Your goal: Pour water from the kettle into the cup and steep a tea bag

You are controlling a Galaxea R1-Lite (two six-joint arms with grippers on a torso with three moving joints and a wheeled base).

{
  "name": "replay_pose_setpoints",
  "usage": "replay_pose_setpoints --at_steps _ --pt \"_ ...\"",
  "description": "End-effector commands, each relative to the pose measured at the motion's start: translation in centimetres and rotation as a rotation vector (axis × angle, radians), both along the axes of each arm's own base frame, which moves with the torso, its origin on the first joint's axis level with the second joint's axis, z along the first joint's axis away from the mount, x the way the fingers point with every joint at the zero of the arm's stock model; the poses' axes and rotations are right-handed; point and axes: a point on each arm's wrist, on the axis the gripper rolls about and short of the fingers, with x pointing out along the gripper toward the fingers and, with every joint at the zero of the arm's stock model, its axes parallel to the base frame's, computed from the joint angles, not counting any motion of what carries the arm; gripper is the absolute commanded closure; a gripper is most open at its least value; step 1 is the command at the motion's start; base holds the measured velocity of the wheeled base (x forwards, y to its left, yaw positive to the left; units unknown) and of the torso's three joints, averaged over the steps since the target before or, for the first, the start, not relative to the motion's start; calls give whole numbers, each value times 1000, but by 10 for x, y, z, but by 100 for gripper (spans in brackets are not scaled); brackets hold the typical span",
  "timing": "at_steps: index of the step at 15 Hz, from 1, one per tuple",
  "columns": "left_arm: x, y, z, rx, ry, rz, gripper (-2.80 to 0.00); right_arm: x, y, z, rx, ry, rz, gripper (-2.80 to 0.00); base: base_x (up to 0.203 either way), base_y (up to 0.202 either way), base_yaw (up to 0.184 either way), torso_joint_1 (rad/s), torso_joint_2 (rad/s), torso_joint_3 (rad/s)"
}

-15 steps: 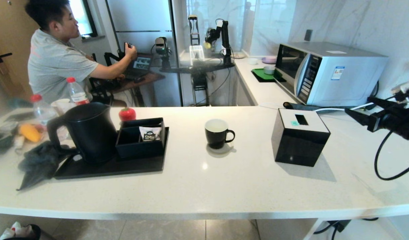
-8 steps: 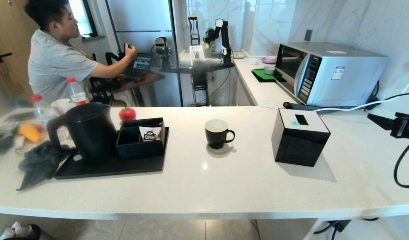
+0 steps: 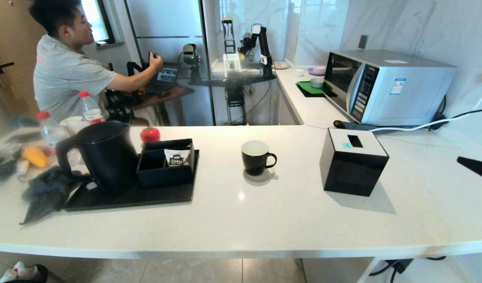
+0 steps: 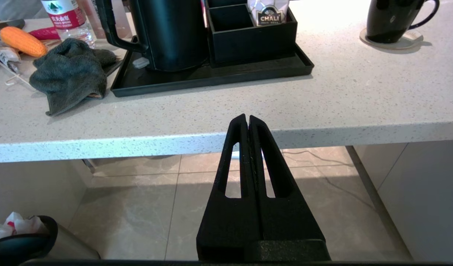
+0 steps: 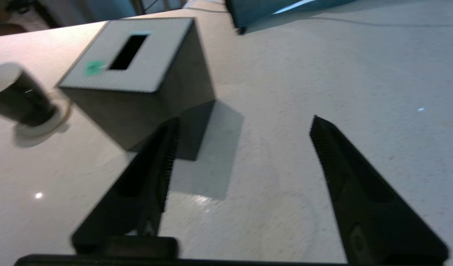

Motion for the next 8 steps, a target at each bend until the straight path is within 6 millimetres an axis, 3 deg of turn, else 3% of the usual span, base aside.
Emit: replay_pose_setpoints --at_steps 1,4,8 --pt "0 0 0 -1 0 0 0 -23 16 14 -7 -23 33 0 0 0 0 0 0 0" --pt "0 0 0 0 0 0 0 -48 32 13 44 68 55 0 0 0 0 0 0 0" --pt "0 0 0 -1 0 0 0 -98 57 13 80 139 61 0 0 0 0 0 0 0"
